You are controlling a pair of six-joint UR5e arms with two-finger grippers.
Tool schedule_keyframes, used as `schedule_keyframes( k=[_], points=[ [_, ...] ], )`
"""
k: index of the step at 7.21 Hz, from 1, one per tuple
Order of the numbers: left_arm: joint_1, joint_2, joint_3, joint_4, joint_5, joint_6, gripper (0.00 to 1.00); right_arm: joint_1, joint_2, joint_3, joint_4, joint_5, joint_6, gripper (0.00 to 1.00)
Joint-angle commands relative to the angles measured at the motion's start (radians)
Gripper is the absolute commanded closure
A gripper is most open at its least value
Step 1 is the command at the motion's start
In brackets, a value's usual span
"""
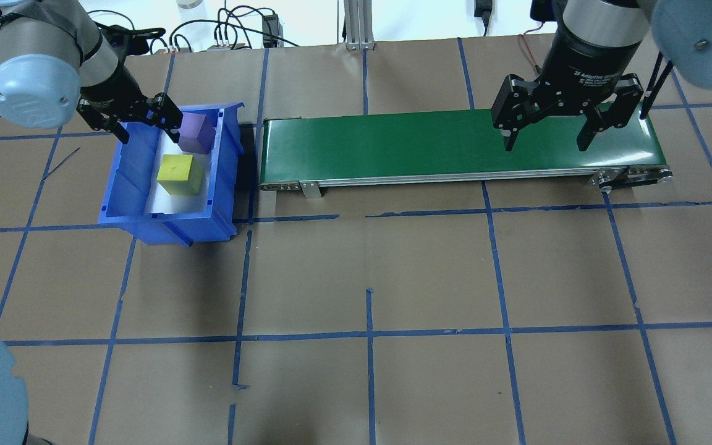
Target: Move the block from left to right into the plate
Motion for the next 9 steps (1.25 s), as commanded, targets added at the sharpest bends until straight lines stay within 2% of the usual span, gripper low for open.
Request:
schedule_keyframes(
  k=[1, 5, 7, 8, 9],
  points=[
    [0.009, -0.077, -0.049, 0.132, -0.005, 0.028, 0.00, -0.001, 0.001, 0.001, -0.011, -0.001, -0.004, 0.00],
    [0.009, -0.132, -0.068, 0.169, -0.013, 0.043, 0.02, -0.004, 0.002, 0.008, -0.009, -0.004, -0.005, 0.00],
    [0.009, -0.132, -0.088, 0.169, -0.039, 0.045, 0.02, -0.008, 0.001, 0.007, -0.011, -0.004, -0.007, 0.00],
    [0.009, -0.132, -0.088, 0.176, -0.039, 0.046, 0.12, -0.008, 0.001, 0.007, -0.011, -0.005, -0.010, 0.00],
    [0.007, -0.134, -0.090, 0.176, -0.041, 0.051, 0.32, -0.008, 0.001, 0.007, -0.011, -0.004, -0.010, 0.00]
  ],
)
